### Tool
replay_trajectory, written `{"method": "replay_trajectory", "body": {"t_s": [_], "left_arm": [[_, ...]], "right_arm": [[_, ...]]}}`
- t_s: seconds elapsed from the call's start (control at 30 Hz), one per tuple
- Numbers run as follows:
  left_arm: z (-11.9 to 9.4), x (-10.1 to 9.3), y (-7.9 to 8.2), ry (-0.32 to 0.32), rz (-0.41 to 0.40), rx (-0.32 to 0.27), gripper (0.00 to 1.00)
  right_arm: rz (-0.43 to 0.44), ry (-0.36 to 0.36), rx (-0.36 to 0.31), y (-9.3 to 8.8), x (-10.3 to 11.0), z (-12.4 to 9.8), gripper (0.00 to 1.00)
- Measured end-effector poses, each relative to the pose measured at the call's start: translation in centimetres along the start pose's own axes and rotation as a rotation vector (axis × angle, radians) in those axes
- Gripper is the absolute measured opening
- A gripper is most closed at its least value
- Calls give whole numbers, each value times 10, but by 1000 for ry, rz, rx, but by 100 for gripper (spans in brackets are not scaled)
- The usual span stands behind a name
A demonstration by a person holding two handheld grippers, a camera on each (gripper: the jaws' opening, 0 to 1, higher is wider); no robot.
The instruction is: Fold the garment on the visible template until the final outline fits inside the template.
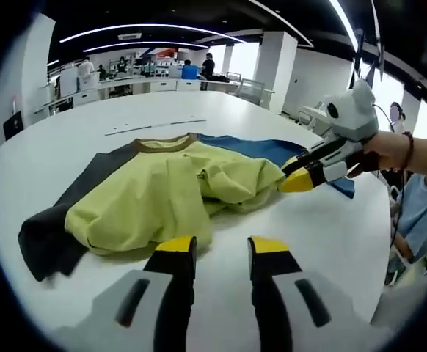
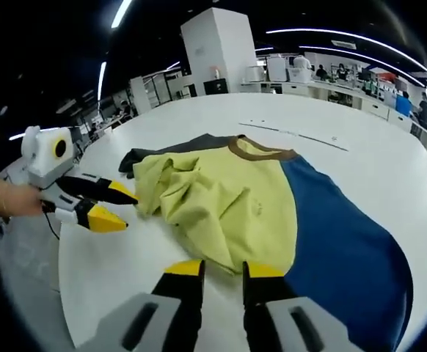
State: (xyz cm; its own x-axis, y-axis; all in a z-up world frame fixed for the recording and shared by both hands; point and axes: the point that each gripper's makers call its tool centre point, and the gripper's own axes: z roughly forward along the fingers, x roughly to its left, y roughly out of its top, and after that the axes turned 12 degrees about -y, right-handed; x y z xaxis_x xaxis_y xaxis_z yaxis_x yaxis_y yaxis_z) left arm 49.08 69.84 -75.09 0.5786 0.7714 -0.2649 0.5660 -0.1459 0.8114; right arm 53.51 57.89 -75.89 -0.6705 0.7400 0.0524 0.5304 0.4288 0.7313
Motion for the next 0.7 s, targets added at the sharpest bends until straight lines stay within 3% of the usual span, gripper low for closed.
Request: {"method": "replay_trajectory", "body": {"t_s": [0.2, 0.4, 0.5, 0.63, 0.7], "left_arm": [[5, 13, -5, 35, 18, 28, 23], [6, 27, -2, 73, 6, 21, 11], [6, 27, -2, 69, 13, 27, 11], [9, 20, -4, 53, 109, 66, 18], [9, 20, -5, 76, 166, 91, 18]], "right_arm": [[-2, -1, -4, 1, -1, 1, 15], [0, 0, -4, -1, -1, 1, 14], [2, 1, -6, -1, -1, 1, 12], [8, 1, -7, 0, -1, 1, 12], [9, -1, -7, 0, -1, 2, 11]]}}
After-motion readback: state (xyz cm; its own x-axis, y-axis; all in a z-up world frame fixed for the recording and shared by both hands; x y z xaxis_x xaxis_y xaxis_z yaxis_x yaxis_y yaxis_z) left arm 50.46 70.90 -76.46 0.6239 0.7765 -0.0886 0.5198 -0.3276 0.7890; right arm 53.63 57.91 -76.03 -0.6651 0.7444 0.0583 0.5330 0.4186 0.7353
